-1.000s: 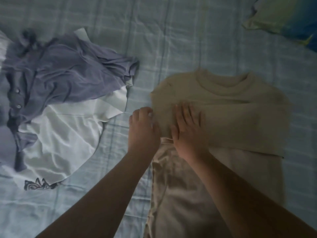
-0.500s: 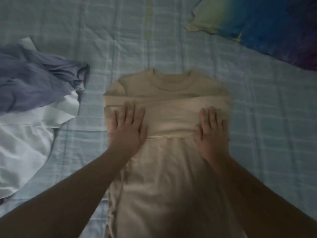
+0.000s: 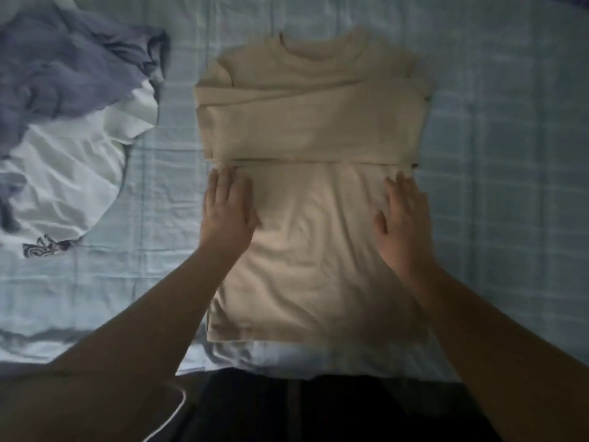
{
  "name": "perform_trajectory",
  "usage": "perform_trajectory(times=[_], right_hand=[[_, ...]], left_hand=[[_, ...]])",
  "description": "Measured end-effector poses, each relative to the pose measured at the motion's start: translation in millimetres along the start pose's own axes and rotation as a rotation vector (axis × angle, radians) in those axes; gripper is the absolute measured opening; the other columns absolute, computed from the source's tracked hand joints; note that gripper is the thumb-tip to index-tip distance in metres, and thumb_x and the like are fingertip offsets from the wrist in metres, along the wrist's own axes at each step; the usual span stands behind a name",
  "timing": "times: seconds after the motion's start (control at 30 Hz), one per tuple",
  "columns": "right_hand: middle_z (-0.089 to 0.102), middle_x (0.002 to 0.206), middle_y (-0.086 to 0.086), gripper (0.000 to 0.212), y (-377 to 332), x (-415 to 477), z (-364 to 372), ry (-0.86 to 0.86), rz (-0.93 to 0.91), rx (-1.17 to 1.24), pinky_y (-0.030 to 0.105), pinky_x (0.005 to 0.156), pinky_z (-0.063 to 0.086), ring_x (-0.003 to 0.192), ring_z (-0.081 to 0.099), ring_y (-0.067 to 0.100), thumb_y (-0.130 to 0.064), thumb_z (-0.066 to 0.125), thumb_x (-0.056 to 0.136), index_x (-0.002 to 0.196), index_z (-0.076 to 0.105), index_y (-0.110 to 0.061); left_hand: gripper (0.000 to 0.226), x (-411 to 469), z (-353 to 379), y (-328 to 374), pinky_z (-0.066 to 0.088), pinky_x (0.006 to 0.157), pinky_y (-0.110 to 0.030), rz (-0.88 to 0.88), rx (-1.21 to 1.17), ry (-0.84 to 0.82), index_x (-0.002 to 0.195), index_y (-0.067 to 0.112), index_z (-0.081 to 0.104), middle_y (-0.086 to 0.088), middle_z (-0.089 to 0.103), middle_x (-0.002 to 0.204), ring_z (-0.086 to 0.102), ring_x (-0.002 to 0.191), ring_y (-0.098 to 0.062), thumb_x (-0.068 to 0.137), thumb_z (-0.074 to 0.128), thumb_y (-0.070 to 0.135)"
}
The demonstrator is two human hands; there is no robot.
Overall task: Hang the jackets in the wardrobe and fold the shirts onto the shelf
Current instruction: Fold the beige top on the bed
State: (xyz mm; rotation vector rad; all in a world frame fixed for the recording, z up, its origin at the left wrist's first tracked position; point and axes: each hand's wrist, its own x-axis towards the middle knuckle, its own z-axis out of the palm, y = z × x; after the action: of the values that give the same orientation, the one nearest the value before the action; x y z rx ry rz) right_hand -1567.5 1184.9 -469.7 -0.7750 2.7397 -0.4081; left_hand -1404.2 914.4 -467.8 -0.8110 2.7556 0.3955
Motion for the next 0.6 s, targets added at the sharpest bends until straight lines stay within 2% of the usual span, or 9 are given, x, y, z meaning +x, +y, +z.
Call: perform_trajectory(times=[0.07, 0.13, 0.2, 0.27, 0.3, 0.37, 0.4, 0.5, 0.6], right_hand=[[0.034, 0.155, 0.023, 0.062, 8, -52, -1, -0.011, 0.06, 0.092, 0.052, 0.117, 0.026, 0.143, 0.032, 0.041, -0.007, 0.062, 0.087, 0.145, 0.042, -0.001], [0.038, 0.152, 0.024, 0.064, 15, -100, 3, -0.006, 0.149, 0.189, 0.05, 0.117, 0.028, 0.14, 0.036, 0.042, 0.0, 0.065, 0.084, 0.145, 0.042, 0.001], [0.046, 0.146, 0.023, 0.067, 20, -137, 10, -0.004, 0.314, 0.307, 0.048, 0.114, 0.033, 0.134, 0.043, 0.039, 0.002, 0.066, 0.082, 0.144, 0.043, -0.003], [0.052, 0.136, 0.016, 0.064, 23, -163, 15, 0.033, 0.493, 0.432, 0.045, 0.107, 0.04, 0.123, 0.051, 0.031, -0.001, 0.066, 0.082, 0.142, 0.044, -0.012], [0.056, 0.13, 0.013, 0.059, 25, -171, 17, 0.063, 0.569, 0.481, 0.045, 0.102, 0.044, 0.117, 0.054, 0.03, -0.004, 0.064, 0.084, 0.138, 0.046, -0.014], [0.063, 0.118, 0.011, 0.045, 30, -178, 16, 0.075, 0.704, 0.506, 0.044, 0.094, 0.048, 0.108, 0.06, 0.031, -0.011, 0.062, 0.088, 0.131, 0.052, -0.015], [0.065, 0.11, 0.01, 0.039, 34, -176, 15, 0.033, 0.744, 0.471, 0.042, 0.089, 0.049, 0.104, 0.062, 0.032, -0.014, 0.061, 0.088, 0.127, 0.056, -0.014], [0.066, 0.098, 0.016, 0.025, 45, -161, 4, -0.169, 0.726, 0.335, 0.032, 0.076, 0.038, 0.098, 0.063, 0.035, -0.016, 0.06, 0.086, 0.109, 0.066, -0.007], [0.06, 0.081, 0.016, 0.014, 43, -150, -13, -0.251, 0.697, 0.266, 0.031, 0.072, 0.034, 0.088, 0.059, 0.036, -0.02, 0.057, 0.083, 0.084, 0.063, -0.007]], left_hand=[[0.066, -50, 5, -2, 0.011, 0.123, -0.051, -0.061, -0.181, 0.029, 0.151, 0.006, 0.035, -0.021, 0.027, 0.158, 0.01, 0.151, -0.041, 0.09, 0.06, 0.015], [0.073, -95, 15, -8, 0.019, 0.121, -0.051, -0.22, -0.328, 0.029, 0.151, 0.011, 0.034, -0.019, 0.021, 0.16, 0.011, 0.149, -0.039, 0.086, 0.066, 0.009], [0.076, -129, 32, -20, 0.031, 0.116, -0.049, -0.36, -0.406, 0.039, 0.15, 0.017, 0.034, -0.014, 0.027, 0.157, 0.024, 0.144, -0.034, 0.083, 0.069, 0.008], [0.073, -150, 48, -30, 0.046, 0.099, -0.041, -0.464, -0.519, 0.031, 0.145, 0.026, 0.037, -0.007, 0.047, 0.138, 0.049, 0.122, -0.024, 0.081, 0.07, 0.012], [0.069, -157, 52, -35, 0.05, 0.087, -0.032, -0.503, -0.56, 0.006, 0.141, 0.03, 0.039, -0.001, 0.055, 0.125, 0.057, 0.106, -0.016, 0.081, 0.07, 0.015], [0.053, -169, 56, -41, 0.044, 0.06, -0.014, -0.591, -0.584, -0.065, 0.129, 0.032, 0.044, 0.011, 0.061, 0.098, 0.062, 0.075, -0.002, 0.082, 0.067, 0.023], [0.043, -173, 57, -43, 0.039, 0.051, -0.014, -0.62, -0.562, -0.116, 0.12, 0.029, 0.048, 0.014, 0.061, 0.087, 0.061, 0.065, -0.003, 0.082, 0.067, 0.026], [0.015, -178, 52, -47, 0.035, 0.05, -0.024, -0.597, -0.468, -0.296, 0.092, 0.017, 0.059, 0.008, 0.059, 0.071, 0.06, 0.068, -0.018, 0.084, 0.062, 0.03], [0.023, -187, 38, -45, 0.038, 0.053, -0.028, -0.566, -0.58, -0.3, 0.087, 0.01, 0.061, -0.001, 0.06, 0.071, 0.058, 0.068, -0.025, 0.089, 0.061, 0.033]])
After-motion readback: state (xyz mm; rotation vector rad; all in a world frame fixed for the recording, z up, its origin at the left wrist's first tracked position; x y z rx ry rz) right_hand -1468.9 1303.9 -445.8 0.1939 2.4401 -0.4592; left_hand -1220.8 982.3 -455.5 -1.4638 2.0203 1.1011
